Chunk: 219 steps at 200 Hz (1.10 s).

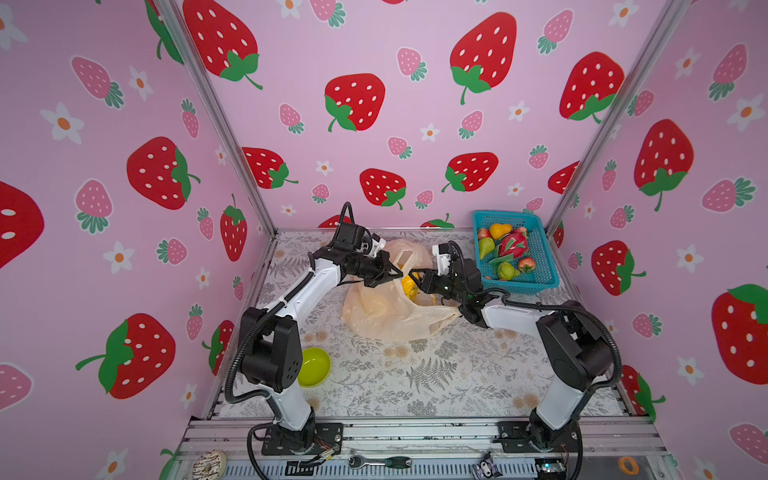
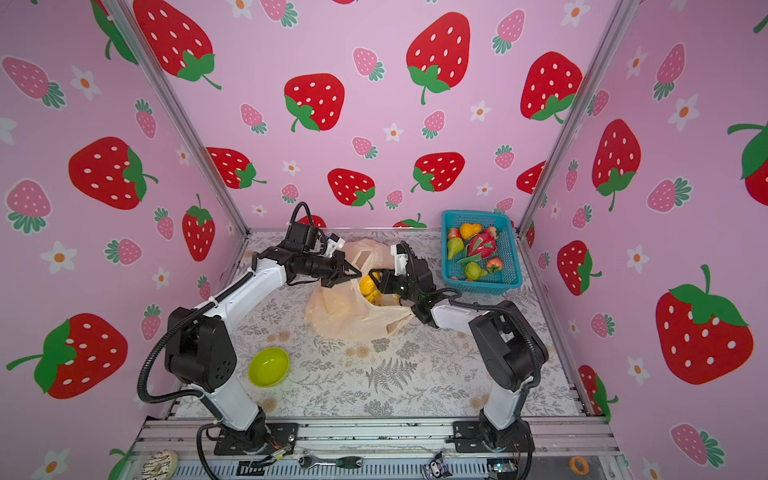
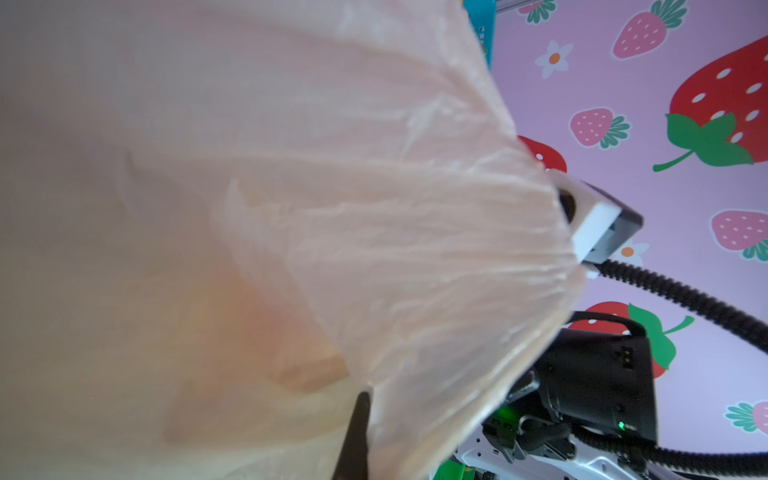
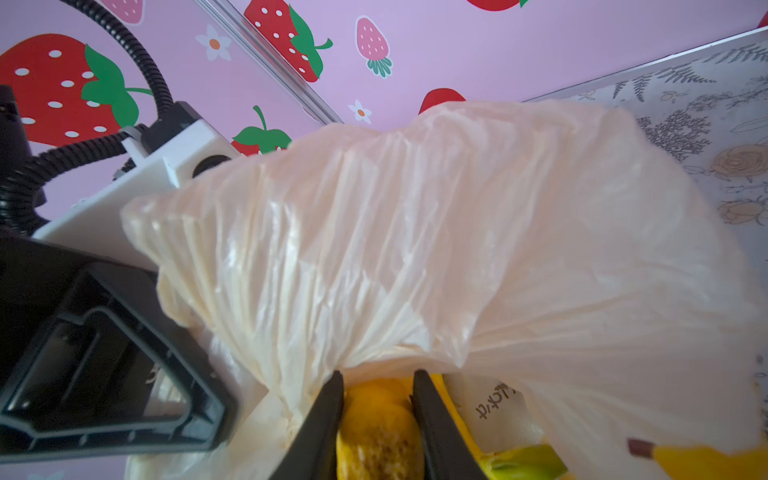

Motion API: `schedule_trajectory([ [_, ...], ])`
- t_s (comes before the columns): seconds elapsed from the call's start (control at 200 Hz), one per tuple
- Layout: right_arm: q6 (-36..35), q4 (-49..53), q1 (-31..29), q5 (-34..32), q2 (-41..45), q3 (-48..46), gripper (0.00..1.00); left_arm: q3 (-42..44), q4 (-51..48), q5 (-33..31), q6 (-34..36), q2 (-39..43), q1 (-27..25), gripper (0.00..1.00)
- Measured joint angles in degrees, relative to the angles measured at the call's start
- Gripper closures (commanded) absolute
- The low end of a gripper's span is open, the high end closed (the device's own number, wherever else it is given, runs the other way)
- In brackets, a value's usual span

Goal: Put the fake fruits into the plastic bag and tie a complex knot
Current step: 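Lower the mango into the bag and open the right gripper, then lift the right gripper out of the bag and move it over the basket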

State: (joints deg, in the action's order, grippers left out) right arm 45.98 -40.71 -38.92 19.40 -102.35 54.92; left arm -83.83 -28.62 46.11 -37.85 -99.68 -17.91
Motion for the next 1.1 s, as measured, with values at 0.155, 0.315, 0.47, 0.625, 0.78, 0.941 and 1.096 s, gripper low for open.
schedule_trajectory([
  [0.155, 0.7, -0.1, -0.7, -0.1, -2.3, 0.0, 0.58, 0.0, 0.1, 0.0, 0.0, 0.0, 0.0, 1.00],
  [0.315, -0.9, 1.4, -1.0, -0.1, -2.3, 0.0, 0.46, 0.0, 0.1, 0.0, 0.0, 0.0, 0.0, 1.00],
  [0.47, -3.4, 4.7, -1.0, 1.1, -1.9, 0.0, 0.38, 0.0, 0.1, 0.0, 0.0, 0.0, 0.0, 1.00],
  [0.625, -5.5, 6.3, -0.9, 5.9, -1.6, 0.0, 0.37, 0.0, 0.1, 0.0, 0.0, 0.0, 0.0, 1.00],
  [0.78, -7.6, 8.7, -0.9, 11.8, -1.3, 0.0, 0.37, 0.0, 0.1, 0.0, 0.1, 0.0, 0.0, 1.00],
  [0.941, -11.9, 15.3, 0.2, 12.6, 3.9, -0.4, 0.36, 0.0, 0.1, 0.0, 0.1, 0.0, 0.0, 1.00],
  [1.096, -16.7, 21.7, 4.5, 12.2, 12.8, -1.6, 0.36, 0.0, 0.1, 0.0, 0.1, 0.0, 0.0, 1.00],
])
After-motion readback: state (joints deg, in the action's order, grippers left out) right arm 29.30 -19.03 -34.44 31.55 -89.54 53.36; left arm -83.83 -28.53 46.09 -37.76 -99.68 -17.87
